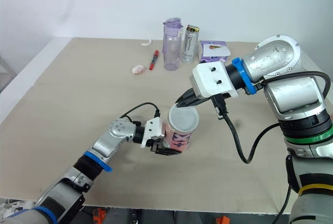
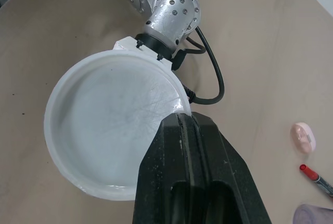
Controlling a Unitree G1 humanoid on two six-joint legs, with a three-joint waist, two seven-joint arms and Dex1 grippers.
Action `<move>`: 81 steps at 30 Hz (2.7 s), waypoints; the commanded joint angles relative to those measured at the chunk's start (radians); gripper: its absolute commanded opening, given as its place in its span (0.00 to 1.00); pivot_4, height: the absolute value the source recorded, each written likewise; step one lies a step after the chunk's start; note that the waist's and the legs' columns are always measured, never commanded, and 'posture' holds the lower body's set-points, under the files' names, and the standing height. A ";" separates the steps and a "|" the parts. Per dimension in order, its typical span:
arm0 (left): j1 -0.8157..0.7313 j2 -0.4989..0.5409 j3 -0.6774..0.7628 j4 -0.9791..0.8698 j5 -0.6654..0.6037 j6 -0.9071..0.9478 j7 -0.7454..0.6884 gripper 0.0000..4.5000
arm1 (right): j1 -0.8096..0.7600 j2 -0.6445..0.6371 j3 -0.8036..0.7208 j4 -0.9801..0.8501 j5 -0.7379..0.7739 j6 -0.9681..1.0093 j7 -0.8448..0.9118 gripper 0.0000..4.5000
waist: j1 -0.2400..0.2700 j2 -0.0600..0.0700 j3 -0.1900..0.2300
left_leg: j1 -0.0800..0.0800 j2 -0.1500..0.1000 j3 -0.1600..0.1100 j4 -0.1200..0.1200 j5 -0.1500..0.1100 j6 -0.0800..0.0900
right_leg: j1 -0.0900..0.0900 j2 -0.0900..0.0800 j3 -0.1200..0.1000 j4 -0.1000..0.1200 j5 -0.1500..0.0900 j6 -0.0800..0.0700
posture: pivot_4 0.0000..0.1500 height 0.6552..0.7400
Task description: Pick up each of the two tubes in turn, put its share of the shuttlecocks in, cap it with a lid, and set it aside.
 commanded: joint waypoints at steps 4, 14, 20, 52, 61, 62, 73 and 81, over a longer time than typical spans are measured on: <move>0.007 0.024 -0.006 0.061 0.060 0.028 0.038 0.70 | -0.005 -0.012 0.000 -0.022 0.004 -0.009 0.043 0.01 | 0.000 0.000 0.000 | 0.000 0.000 0.000 0.000 0.000 0.000 | 0.000 0.000 0.000 0.000 0.000 0.000 | 1.00 1.00; 0.007 0.027 -0.001 0.060 0.060 0.032 0.044 0.70 | 0.001 0.001 0.020 -0.003 -0.016 -0.045 0.044 0.01 | 0.000 0.000 0.000 | 0.000 0.000 0.000 0.000 0.000 0.000 | 0.000 0.000 0.000 0.000 0.000 0.000 | 1.00 1.00; 0.008 0.028 0.000 0.060 0.059 0.034 0.046 0.70 | -0.001 0.002 0.033 0.012 -0.019 -0.059 0.045 0.01 | 0.000 0.000 0.000 | 0.000 0.000 0.000 0.000 0.000 0.000 | 0.000 0.000 0.000 0.000 0.000 0.000 | 1.00 1.00; 0.005 0.024 0.002 0.061 0.059 0.039 0.047 0.70 | 0.089 -0.007 -0.012 -0.049 0.088 0.279 -0.107 0.01 | 0.000 -0.004 0.000 | -0.002 0.002 0.000 0.000 0.000 0.000 | -0.004 -0.001 0.000 0.000 0.002 -0.002 | 1.00 1.00; 0.009 0.029 0.006 0.060 0.061 0.040 0.054 0.70 | 0.099 -0.008 0.056 -0.026 -0.006 0.229 -0.082 0.01 | -0.001 -0.008 -0.002 | 0.001 0.003 -0.001 0.000 0.000 0.000 | -0.004 0.000 -0.001 -0.001 0.002 -0.003 | 1.00 1.00; 0.009 0.028 0.006 0.061 0.060 0.040 0.055 0.70 | 0.101 -0.007 0.063 -0.027 -0.012 0.226 -0.079 0.01 | -0.002 -0.009 -0.003 | 0.002 0.003 -0.001 0.000 0.000 0.000 | -0.004 0.000 -0.001 -0.001 0.002 -0.003 | 1.00 1.00; 0.006 0.027 0.009 0.069 0.059 0.038 0.065 0.70 | 0.121 -0.011 0.139 -0.067 -0.073 0.143 0.021 0.01 | -0.002 -0.017 -0.010 | 0.004 0.007 0.001 0.000 -0.001 -0.002 | -0.004 -0.005 -0.005 -0.002 0.003 -0.004 | 1.00 1.00; 0.001 0.029 0.012 0.076 0.060 0.038 0.071 0.70 | 0.111 0.017 0.180 -0.063 -0.094 0.112 0.045 0.01 | -0.002 -0.021 -0.015 | 0.006 0.008 0.002 -0.002 -0.002 -0.004 | -0.004 -0.014 -0.018 -0.002 0.003 -0.005 | 1.00 1.00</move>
